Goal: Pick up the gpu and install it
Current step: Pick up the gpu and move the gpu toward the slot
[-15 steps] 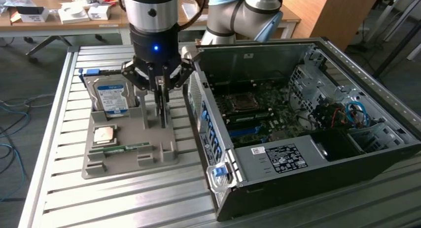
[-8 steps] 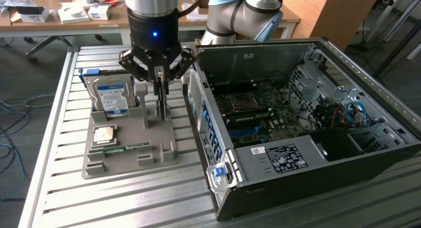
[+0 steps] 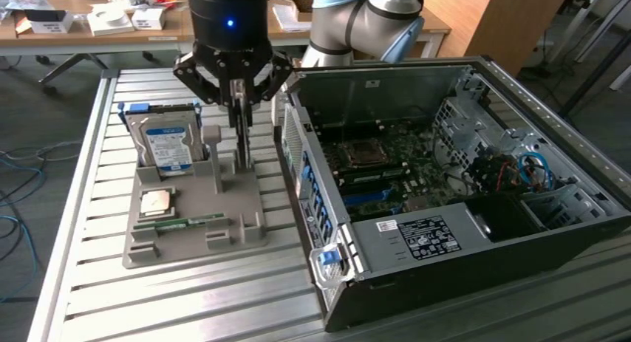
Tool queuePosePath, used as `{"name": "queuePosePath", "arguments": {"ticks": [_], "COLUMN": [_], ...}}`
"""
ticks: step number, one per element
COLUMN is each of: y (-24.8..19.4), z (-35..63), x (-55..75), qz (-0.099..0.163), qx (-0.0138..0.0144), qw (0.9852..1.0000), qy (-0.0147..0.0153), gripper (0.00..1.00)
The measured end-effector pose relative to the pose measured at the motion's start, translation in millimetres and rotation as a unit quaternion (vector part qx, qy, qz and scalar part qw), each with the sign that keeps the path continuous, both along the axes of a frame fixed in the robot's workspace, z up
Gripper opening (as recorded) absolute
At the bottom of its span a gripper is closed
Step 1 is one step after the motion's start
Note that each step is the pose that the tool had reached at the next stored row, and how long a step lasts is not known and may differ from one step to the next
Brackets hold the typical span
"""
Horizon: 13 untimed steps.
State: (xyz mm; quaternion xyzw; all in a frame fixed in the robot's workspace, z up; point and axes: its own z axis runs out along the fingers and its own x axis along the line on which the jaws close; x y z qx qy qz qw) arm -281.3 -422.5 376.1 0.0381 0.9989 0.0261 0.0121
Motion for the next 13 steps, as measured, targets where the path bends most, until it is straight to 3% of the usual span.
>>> {"name": "queuePosePath", "arguments": {"ticks": [13], "y": [0.0], "z": [38.1], "x": [0.0], "qz": [0.000], "qx": [0.0000], "qw": [1.0000], "qy": [0.0000], "gripper": [0.26]}}
